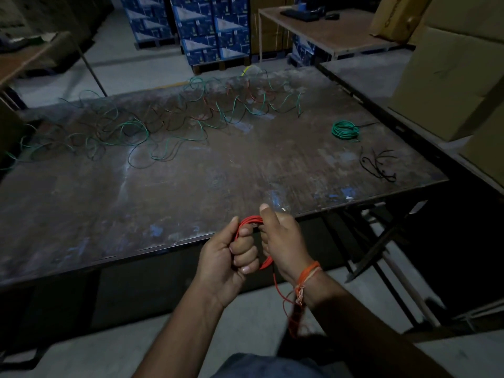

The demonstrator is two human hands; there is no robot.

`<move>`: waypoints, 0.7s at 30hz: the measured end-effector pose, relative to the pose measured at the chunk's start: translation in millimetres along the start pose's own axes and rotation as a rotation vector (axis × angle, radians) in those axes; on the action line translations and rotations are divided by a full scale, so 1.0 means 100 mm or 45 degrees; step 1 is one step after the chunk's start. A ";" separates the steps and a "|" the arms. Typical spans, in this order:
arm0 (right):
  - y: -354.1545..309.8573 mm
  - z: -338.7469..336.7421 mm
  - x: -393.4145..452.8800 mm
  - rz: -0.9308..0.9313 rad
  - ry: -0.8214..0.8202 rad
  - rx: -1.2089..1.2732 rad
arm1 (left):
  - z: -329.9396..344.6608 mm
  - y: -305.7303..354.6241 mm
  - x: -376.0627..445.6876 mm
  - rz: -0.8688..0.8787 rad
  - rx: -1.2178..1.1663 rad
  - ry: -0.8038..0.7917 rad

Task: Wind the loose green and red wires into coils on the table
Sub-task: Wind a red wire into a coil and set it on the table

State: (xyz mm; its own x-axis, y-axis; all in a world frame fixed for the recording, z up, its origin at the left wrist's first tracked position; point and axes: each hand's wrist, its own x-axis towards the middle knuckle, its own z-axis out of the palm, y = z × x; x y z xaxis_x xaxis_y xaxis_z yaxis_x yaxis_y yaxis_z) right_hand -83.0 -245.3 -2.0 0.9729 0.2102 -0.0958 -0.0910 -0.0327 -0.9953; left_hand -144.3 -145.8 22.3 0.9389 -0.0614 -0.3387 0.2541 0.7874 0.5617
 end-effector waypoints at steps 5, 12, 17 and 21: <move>-0.03 -0.13 -0.10 -0.028 -0.218 0.242 | -0.03 0.06 -0.03 0.006 0.047 0.096; -0.05 -0.19 -0.10 -0.228 -0.322 0.189 | -0.03 0.06 -0.06 0.074 -0.012 0.161; -0.02 -0.17 -0.13 -0.392 -0.234 -0.024 | -0.05 0.07 -0.07 0.166 -0.058 0.188; -0.02 -0.15 -0.14 -0.545 -0.167 -0.221 | -0.05 0.05 -0.11 0.174 -0.060 0.174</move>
State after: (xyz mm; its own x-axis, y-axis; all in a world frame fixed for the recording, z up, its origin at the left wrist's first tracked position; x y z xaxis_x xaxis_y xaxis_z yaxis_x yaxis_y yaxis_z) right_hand -92.8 -263.0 1.3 0.8791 0.3618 0.3104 0.3598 -0.0765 -0.9299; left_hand -154.5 -138.2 25.1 0.9228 0.1291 -0.3630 0.1126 0.8107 0.5745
